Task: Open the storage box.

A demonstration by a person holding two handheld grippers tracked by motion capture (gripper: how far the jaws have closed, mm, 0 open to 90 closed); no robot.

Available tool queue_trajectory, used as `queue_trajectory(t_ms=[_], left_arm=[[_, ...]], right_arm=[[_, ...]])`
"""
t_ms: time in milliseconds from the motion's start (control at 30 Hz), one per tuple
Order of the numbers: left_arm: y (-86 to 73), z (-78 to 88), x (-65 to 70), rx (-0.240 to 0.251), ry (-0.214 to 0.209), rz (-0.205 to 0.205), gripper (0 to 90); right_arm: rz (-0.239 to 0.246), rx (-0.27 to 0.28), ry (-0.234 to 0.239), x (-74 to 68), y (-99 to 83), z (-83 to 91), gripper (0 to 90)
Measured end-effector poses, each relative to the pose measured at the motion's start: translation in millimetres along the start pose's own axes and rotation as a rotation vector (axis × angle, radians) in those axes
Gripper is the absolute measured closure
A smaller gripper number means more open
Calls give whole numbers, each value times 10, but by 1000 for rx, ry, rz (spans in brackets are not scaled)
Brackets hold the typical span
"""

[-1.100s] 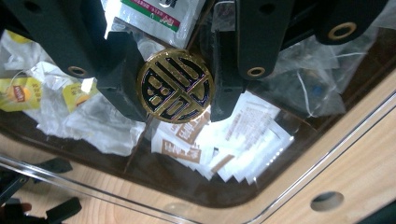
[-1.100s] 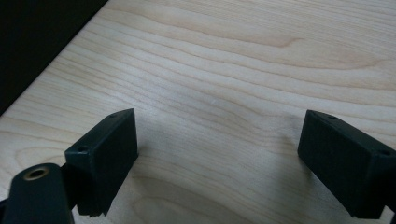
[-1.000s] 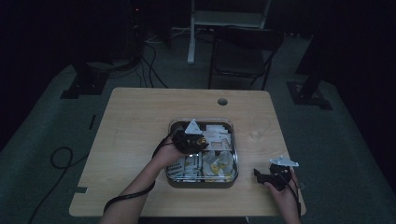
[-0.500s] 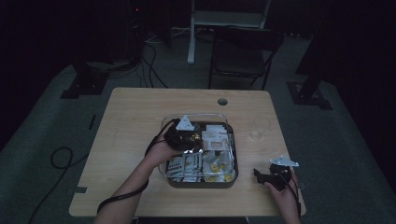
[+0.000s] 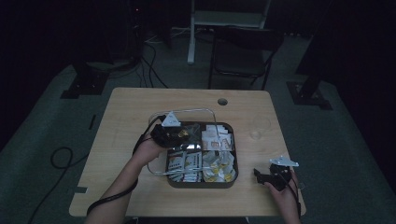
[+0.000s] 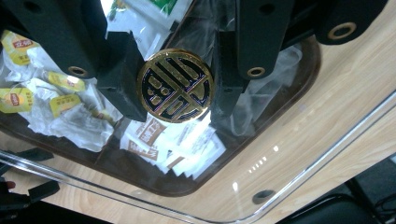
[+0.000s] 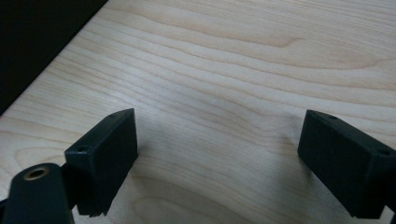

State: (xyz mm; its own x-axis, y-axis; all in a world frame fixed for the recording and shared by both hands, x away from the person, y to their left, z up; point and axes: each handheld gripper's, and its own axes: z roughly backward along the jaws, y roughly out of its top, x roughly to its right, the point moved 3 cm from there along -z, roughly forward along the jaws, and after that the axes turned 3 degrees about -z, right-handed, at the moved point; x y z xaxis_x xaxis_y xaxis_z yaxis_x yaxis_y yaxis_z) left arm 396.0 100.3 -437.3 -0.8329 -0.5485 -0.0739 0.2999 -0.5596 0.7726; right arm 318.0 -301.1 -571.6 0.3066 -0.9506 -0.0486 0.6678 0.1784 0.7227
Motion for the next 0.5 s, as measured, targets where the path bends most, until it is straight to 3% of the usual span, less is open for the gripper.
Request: queue_trajectory(t_ms=[500], left_arm=[[-323,319,-298,-4,71,76,599]], right_arm=[[1,1,0,1,0,-1,115]])
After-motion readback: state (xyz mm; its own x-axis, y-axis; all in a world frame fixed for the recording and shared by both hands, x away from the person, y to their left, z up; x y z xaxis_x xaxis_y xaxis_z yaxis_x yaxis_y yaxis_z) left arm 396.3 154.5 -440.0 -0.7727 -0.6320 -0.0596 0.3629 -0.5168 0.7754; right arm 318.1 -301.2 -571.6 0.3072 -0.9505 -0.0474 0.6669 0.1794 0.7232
